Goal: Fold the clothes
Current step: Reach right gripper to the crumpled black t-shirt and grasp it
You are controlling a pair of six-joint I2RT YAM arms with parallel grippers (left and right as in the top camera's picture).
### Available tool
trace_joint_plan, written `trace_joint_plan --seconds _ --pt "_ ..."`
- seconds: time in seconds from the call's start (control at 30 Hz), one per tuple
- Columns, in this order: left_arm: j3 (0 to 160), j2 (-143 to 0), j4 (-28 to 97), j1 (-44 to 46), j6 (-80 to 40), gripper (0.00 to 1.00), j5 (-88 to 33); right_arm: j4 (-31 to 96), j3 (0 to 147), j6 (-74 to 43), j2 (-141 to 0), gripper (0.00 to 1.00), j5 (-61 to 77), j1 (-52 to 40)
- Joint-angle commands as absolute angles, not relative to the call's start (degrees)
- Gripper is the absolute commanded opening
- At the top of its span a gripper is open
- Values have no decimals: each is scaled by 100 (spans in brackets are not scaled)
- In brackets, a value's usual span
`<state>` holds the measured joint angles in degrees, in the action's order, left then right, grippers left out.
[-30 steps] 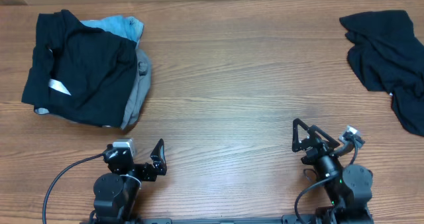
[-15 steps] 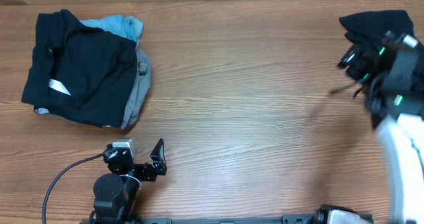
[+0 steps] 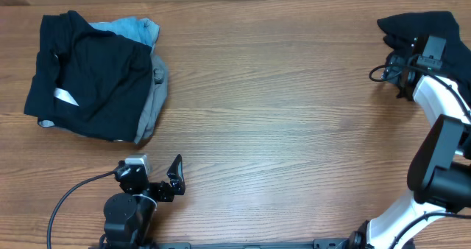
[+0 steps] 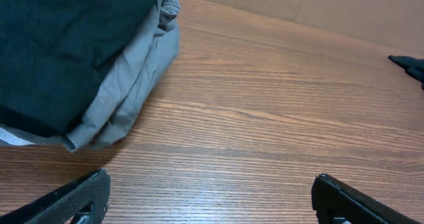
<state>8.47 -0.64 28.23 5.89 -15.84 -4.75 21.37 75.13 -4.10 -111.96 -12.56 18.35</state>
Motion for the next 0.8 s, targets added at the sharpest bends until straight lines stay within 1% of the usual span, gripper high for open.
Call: trace_joint_plan --seconds 0.0,0.37,0.5,0.63,0.7,0.77 --pt "788 -25 2810 548 -1433 100 -539 1890 7697 -5 -11507 79 -1350 1955" --pt "788 -25 2810 548 -1433 100 -539 1219 7695 51 -12007 80 -1280 2324" --pt "788 -25 2810 548 -1433 100 -539 1155 7695 47 -12112 76 -834 2412" --pt "788 -25 2810 548 -1433 100 -539 1214 7695 49 -12348 72 -781 2425" --pt "788 -25 2810 548 -1433 100 -539 1264 7695 47 -12425 63 -781 2423" --pt "788 -25 2810 548 -1433 100 -539 1286 7695 45 -12425 52 -781 2423"
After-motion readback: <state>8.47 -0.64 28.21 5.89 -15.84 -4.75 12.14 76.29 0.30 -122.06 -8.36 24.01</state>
